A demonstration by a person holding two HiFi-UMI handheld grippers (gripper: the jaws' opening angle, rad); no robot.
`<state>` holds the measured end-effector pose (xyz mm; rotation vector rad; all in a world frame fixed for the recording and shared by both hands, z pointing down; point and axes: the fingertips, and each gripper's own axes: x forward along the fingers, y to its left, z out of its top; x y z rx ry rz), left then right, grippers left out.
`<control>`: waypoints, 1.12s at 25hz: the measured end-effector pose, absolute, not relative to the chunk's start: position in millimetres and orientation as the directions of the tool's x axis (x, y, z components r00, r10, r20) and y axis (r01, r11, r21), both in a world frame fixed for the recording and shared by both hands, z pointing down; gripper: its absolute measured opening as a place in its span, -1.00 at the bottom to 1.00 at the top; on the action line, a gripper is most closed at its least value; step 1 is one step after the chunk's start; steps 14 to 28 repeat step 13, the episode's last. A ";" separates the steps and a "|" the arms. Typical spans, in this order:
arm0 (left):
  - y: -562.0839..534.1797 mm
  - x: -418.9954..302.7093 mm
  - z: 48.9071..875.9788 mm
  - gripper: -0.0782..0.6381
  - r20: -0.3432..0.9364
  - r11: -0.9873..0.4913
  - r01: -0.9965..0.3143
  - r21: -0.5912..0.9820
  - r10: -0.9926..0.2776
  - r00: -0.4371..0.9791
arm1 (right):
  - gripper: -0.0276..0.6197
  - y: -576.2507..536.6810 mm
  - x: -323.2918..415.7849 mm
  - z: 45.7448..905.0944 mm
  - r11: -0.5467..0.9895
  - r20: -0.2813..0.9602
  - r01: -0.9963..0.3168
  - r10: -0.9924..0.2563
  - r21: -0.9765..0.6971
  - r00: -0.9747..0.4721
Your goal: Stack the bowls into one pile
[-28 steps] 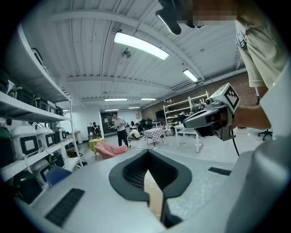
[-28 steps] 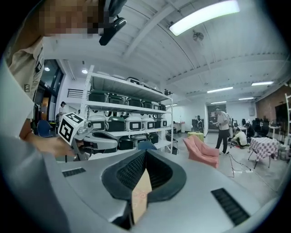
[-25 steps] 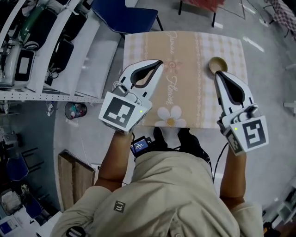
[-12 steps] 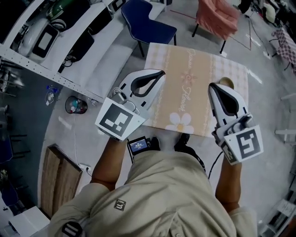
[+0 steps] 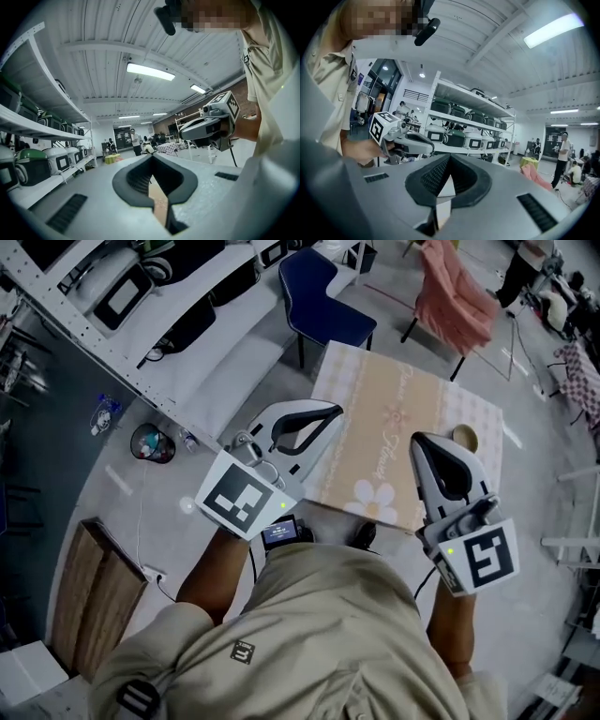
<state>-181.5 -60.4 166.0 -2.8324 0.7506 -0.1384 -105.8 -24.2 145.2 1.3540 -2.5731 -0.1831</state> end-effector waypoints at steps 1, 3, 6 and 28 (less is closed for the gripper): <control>-58.7 -184.8 167.7 -0.76 0.037 -0.850 -0.478 -0.220 -0.497 0.867 | -0.91 -22.9 -110.6 144.7 0.567 0.143 -0.794 -0.823 0.219 -0.549; -55.5 -191.1 171.5 -0.76 0.036 -0.853 -0.478 -0.212 -0.495 0.868 | -0.91 -21.0 -118.4 145.1 0.570 0.146 -0.790 -0.821 0.224 -0.551; -51.6 -199.7 176.4 -0.76 0.036 -0.852 -0.480 -0.207 -0.497 0.867 | -0.91 -18.5 -126.3 147.4 0.574 0.156 -0.786 -0.819 0.229 -0.552; -46.5 -211.6 183.1 -0.76 0.037 -0.853 -0.481 -0.200 -0.497 0.867 | -0.91 -14.5 -137.8 148.1 0.576 0.160 -0.782 -0.818 0.238 -0.553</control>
